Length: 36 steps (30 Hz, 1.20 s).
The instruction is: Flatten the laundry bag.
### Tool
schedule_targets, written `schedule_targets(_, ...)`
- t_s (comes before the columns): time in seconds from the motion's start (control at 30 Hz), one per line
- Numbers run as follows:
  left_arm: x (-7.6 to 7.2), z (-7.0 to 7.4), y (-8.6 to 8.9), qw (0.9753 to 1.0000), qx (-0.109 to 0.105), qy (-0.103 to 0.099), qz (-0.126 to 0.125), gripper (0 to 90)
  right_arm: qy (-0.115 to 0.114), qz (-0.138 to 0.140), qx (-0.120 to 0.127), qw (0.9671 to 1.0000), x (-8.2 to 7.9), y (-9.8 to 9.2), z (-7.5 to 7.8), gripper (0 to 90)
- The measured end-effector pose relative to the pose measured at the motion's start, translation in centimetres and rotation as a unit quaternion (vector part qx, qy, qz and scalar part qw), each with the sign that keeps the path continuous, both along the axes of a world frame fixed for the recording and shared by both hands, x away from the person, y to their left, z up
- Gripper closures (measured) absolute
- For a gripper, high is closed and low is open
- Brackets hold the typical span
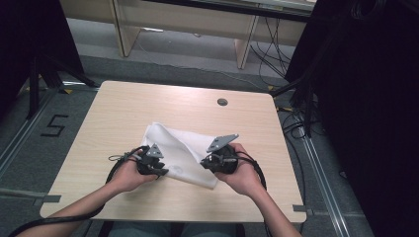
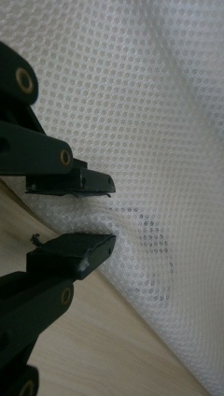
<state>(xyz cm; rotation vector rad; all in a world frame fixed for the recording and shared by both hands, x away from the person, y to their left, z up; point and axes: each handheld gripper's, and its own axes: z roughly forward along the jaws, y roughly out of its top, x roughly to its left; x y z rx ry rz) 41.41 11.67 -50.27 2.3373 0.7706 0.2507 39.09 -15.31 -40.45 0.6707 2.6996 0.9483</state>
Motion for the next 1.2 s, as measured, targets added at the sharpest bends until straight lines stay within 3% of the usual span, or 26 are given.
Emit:
schedule_targets(0.03, 0.0, 0.0, 0.0, 1.0, 0.0, -0.001, 0.003, 68.5, 0.016, -0.002, 0.001, 0.9999, -0.5, 0.1, -0.1, 87.1)
schedule_targets(0.13, -0.1, 0.0, 0.0, 1.0, -0.002, 0.0, 0.004, 68.6, 0.03, 0.03, -0.006, 0.9991, -1.4, 0.5, -0.7, 87.1)
schedule_targets(0.23, -0.2, 0.0, 0.0, 1.0, -0.001, 0.003, 0.006, 68.9, 0.044, 0.041, -0.011, 0.9981, -2.2, 0.6, -1.2, 87.1)
schedule_targets(0.33, -0.6, 1.2, 0.5, 0.9999, 0.001, 0.014, -0.01, 69.3, 0.053, 0.049, -0.013, 0.9973, -2.4, 0.4, -1.7, 87.1)
schedule_targets(0.4, -1.2, 2.0, 1.2, 0.9997, -0.017, 0.015, -0.002, 68.6, 0.056, 0.05, -0.01, 0.9972, -2.4, 0.4, -2.1, 87.1)
schedule_targets(0.43, -1.4, 2.5, 1.8, 0.9996, -0.023, 0.014, 0.0, 68.3, 0.061, 0.037, -0.012, 0.9974, -2.6, 0.3, -2.1, 87.1)
schedule_targets(0.57, -2.1, 4.4, 4.4, 0.9978, -0.054, -0.012, 0.037, 68.7, 0.064, 0.058, -0.017, 0.9961, -2.7, 0.1, -2.6, 87.1)
schedule_targets(0.73, -2.3, 6.6, 6.1, 0.9924, -0.09, -0.046, 0.071, 68.9, 0.083, 0.089, -0.024, 0.9923, -3.5, 0.7, -3.6, 87.1)
schedule_targets(0.83, -2.5, 7.7, 5.9, 0.9904, -0.093, -0.065, 0.08, 66.9, 0.101, 0.094, -0.035, 0.9898, -4.1, 0.9, -4.3, 87.1)
schedule_targets(0.93, -2.6, 8.3, 5.0, 0.9904, -0.093, -0.078, 0.067, 65.5, 0.11, 0.107, -0.041, 0.9872, -4.5, 1.0, -4.8, 87.1)
schedule_targets(1.13, -1.7, 7.6, 2.7, 0.9932, -0.083, -0.07, 0.042, 61.4, 0.123, 0.129, -0.055, 0.9824, -5.4, 1.0, -5.0, 87.1)
schedule_targets(1.2, -1.1, 7.4, 2.1, 0.9947, -0.07, -0.071, 0.026, 59.0, 0.132, 0.141, -0.057, 0.9796, -5.8, 1.1, -5.1, 87.1)
